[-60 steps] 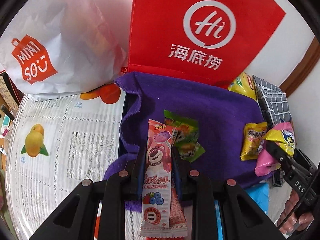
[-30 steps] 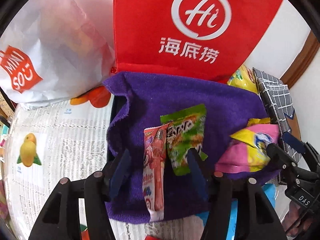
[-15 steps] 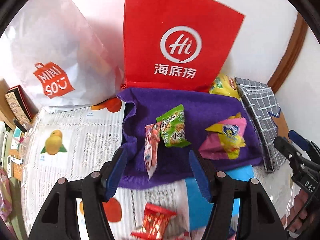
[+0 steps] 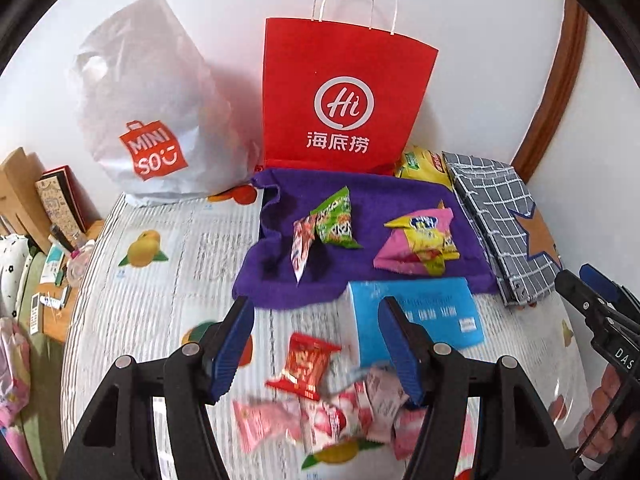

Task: Organize snacks
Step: 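Open both grippers to release the candy stick and chips bag onto the towel, then grasp the pink triangular packet with the right gripper while the left grasps the pink peach candy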

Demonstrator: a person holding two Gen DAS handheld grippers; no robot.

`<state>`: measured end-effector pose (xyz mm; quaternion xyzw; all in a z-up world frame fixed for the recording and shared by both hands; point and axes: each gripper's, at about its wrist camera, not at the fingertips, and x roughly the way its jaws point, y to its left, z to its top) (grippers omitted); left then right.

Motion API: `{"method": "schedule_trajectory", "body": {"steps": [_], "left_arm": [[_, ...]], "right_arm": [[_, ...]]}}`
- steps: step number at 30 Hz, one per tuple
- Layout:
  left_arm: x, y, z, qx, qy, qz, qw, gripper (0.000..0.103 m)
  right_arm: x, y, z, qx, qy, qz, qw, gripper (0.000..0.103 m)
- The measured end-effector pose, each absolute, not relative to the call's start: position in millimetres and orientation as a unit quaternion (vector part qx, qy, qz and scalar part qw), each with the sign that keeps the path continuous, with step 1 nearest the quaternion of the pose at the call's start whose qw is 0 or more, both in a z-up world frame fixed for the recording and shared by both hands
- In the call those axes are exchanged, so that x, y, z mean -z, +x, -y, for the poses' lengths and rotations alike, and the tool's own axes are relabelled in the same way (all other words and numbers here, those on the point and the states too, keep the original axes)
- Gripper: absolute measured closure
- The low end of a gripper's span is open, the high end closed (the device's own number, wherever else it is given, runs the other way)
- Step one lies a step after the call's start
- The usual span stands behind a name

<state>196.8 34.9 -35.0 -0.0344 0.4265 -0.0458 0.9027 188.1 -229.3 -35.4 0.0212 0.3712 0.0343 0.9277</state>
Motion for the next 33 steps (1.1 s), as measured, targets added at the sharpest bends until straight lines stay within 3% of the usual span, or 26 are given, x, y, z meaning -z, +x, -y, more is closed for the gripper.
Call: {"method": "schedule_trajectory", "body": {"steps": [11,33], "left_arm": [[48.1,158.5,-61.7,0.017,-0.040,-0.442,0.896,0.040],[101.7,153.9,-92.8,0.009,-0.065,-0.478,0.876,0.040]], "right_arm": [[46.5,148.6,218.1,-0.047,0.016,-0.385,0.922,0.023],[125.8,139.8,148.9,-0.112,-0.015,-0.461,0.880,0.025]]}}
